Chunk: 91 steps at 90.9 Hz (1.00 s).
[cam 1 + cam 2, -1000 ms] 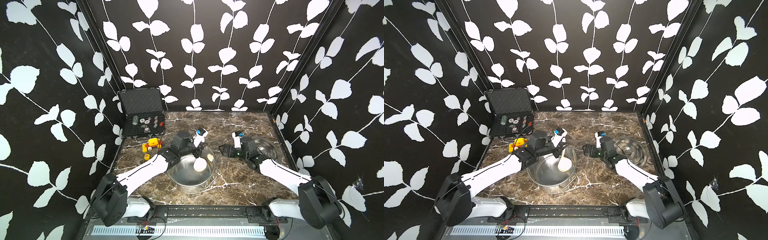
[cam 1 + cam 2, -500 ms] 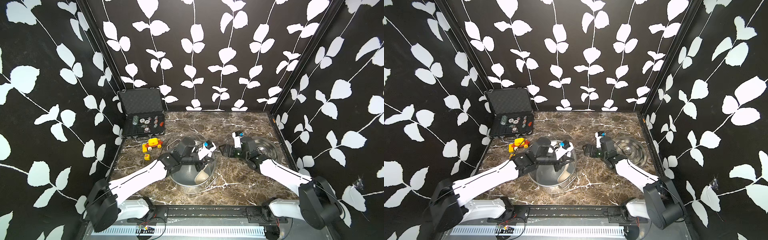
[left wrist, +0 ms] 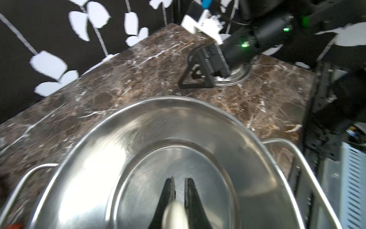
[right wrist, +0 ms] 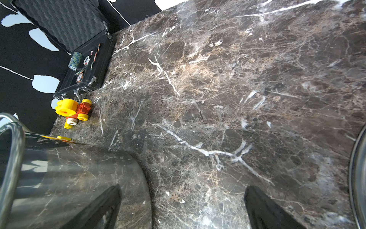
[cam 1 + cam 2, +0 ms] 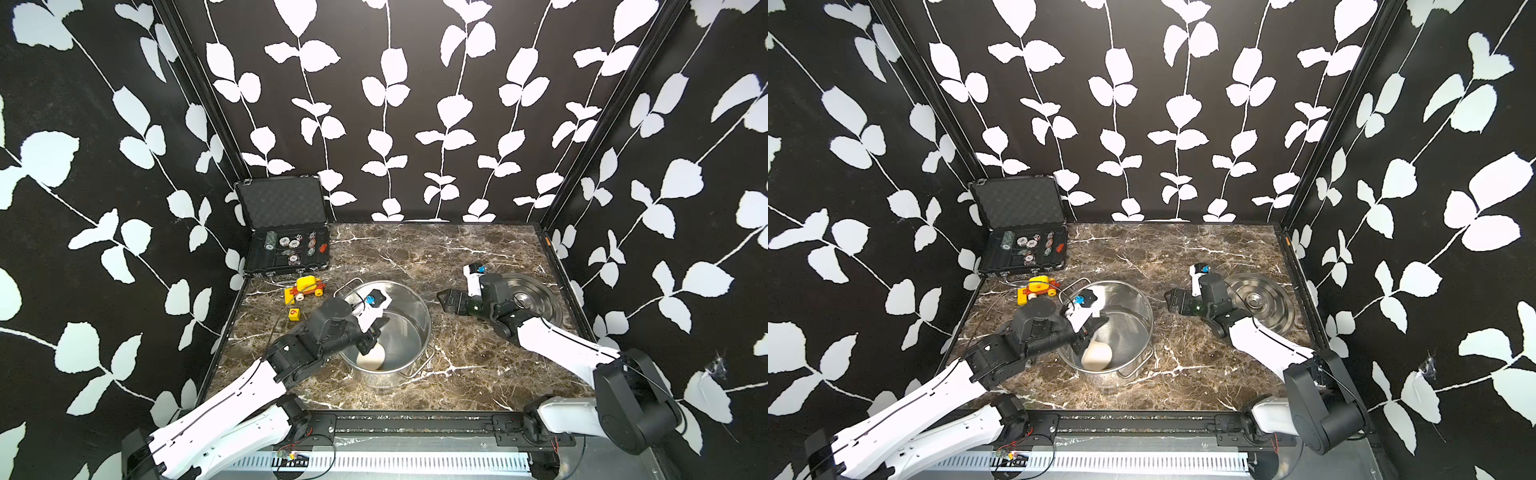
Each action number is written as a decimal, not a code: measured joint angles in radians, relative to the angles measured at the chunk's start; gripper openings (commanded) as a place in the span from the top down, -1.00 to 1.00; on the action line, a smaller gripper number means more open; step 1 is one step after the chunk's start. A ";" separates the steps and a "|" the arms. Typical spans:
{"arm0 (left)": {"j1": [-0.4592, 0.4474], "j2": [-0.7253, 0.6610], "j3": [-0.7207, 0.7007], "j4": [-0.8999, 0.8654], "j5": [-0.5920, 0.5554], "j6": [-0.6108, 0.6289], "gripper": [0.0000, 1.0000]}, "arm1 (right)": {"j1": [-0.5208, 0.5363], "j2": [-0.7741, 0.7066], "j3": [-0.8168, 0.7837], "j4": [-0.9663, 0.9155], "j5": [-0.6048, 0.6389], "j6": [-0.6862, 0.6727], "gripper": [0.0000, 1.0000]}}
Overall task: Stir the soup with a spoon
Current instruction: Stir the soup in the pan with a stick.
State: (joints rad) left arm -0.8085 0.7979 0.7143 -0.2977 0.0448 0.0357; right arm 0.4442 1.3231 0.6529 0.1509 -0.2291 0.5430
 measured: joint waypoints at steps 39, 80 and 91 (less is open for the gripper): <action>0.109 0.187 -0.010 0.237 -0.191 -0.019 1.00 | 0.000 -0.004 0.000 -0.003 0.001 0.000 -0.98; 0.169 0.441 0.068 0.493 0.050 -0.018 1.00 | 0.000 -0.008 0.000 -0.011 0.004 -0.014 -0.98; 0.169 0.499 0.090 0.546 0.167 -0.025 1.00 | 0.000 -0.008 0.000 -0.014 0.004 -0.016 -0.98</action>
State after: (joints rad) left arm -0.6392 1.2964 0.8040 0.2485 0.2119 0.0109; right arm 0.4442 1.3155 0.6533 0.1368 -0.2249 0.5266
